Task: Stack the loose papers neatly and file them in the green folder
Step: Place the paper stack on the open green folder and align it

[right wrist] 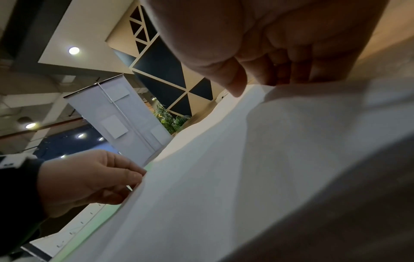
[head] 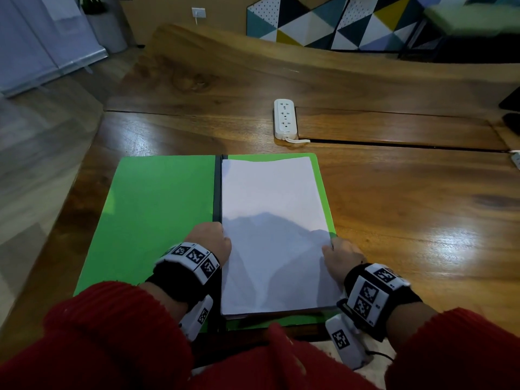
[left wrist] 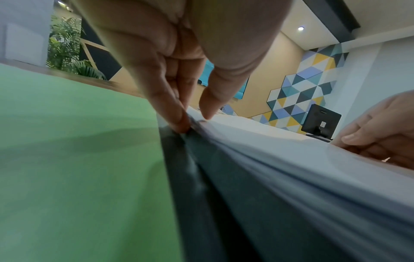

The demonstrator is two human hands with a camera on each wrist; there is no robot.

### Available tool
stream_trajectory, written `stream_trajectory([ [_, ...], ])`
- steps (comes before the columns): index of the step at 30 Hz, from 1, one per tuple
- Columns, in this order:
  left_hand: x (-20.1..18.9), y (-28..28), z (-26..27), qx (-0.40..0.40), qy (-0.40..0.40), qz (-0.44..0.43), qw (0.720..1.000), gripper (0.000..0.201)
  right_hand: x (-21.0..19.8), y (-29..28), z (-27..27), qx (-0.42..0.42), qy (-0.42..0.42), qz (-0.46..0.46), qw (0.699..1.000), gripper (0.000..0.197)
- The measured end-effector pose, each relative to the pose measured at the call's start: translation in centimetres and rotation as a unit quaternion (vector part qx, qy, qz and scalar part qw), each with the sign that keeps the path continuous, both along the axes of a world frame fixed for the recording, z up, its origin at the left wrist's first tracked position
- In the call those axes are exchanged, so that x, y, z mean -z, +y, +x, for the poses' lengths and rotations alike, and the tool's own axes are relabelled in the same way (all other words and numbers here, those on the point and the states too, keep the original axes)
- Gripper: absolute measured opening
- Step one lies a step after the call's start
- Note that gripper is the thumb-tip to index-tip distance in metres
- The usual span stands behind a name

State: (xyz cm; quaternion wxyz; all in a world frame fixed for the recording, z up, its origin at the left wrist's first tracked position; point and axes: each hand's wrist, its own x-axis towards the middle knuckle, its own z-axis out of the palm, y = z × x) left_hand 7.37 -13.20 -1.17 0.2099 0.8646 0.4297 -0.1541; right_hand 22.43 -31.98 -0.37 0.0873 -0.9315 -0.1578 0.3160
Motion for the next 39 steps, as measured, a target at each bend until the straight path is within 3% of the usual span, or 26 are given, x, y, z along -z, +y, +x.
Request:
stream_trajectory([
  [6, -0.7, -0.4, 0.5, -0.015, 0.018, -0.022, 0.999, 0.021, -0.3, 0.0, -0.1, 0.001, 0.022, -0.003, 1.0, 0.035],
  [12, -0.9, -0.4, 0.5, -0.018, 0.022, -0.029, 0.999, 0.018, -1.0, 0.0, -0.7, -0.035, -0.007, -0.036, 0.999, 0.036],
  [17, -0.6, -0.3, 0.4, -0.015, 0.027, -0.037, 0.999, 0.018, -1.6, -0.2, -1.4, -0.056, -0.018, -0.052, 0.997, 0.062],
  [20, -0.8, 0.5, -0.3, -0.011, 0.016, -0.021, 1.0, 0.02, -2.4, -0.2, -2.0, -0.14, -0.054, -0.039, 0.988, 0.081],
  [24, -1.1, 3.5, -2.9, -0.106, 0.014, -0.03, 0.994, 0.045, -2.1, 0.6, -3.2, -0.318, -0.094, -0.03, 0.943, 0.087],
  [27, -2.0, 5.5, -4.7, -0.153, 0.073, -0.015, 0.985, 0.066, -0.7, 1.5, -3.8, -0.394, -0.091, -0.069, 0.912, 0.084],
  [32, -2.7, 7.2, -6.1, -0.188, 0.124, -0.028, 0.974, 0.094, -0.2, 2.3, -4.1, -0.401, -0.024, -0.118, 0.908, 0.07],
  [39, -2.9, 8.0, -6.4, -0.143, 0.152, -0.027, 0.978, 0.093, -1.1, 3.3, -4.8, -0.418, -0.035, -0.148, 0.895, 0.068],
])
